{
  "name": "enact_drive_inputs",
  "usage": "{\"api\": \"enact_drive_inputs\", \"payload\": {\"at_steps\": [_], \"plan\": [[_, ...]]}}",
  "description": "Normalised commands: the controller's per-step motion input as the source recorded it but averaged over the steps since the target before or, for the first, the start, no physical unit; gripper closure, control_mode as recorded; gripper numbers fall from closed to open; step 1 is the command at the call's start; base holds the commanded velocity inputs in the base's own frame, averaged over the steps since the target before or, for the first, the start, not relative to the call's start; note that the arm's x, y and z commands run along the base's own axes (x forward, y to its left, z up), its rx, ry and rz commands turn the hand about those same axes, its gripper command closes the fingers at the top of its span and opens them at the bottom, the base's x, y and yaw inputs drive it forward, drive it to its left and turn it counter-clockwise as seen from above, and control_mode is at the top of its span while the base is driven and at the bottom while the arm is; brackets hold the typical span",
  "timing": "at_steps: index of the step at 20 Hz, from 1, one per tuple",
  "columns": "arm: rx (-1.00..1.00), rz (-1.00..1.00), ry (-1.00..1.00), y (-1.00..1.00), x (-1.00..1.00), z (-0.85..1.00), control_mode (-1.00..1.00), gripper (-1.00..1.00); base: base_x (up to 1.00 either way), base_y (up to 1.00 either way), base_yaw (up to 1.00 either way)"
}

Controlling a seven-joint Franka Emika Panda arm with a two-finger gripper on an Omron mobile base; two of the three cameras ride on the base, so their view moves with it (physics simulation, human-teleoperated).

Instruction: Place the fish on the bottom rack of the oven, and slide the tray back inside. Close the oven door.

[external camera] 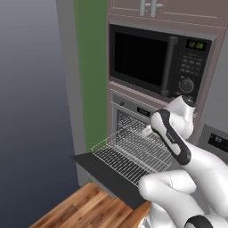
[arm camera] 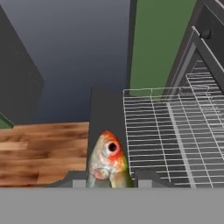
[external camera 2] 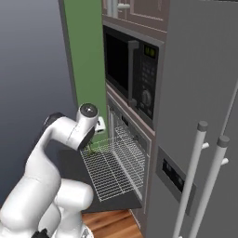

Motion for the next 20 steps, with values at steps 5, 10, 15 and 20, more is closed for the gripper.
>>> {"api": "enact_drive_inputs", "payload": {"at_steps": [5,10,15,20], "plan": [[-0.10,0.00,0.03,0.03,0.77,-0.75,-1.00,1.00,0.00,0.00,0.00],[-0.07,0.00,0.04,0.00,0.74,-0.67,-1.00,1.00,0.00,0.00,0.00],[-0.02,0.00,0.02,0.00,0.64,-0.58,-1.00,1.00,0.00,0.00,0.00],[-0.02,0.00,0.00,0.00,0.53,-0.51,-1.00,1.00,0.00,0.00,0.00]]}}
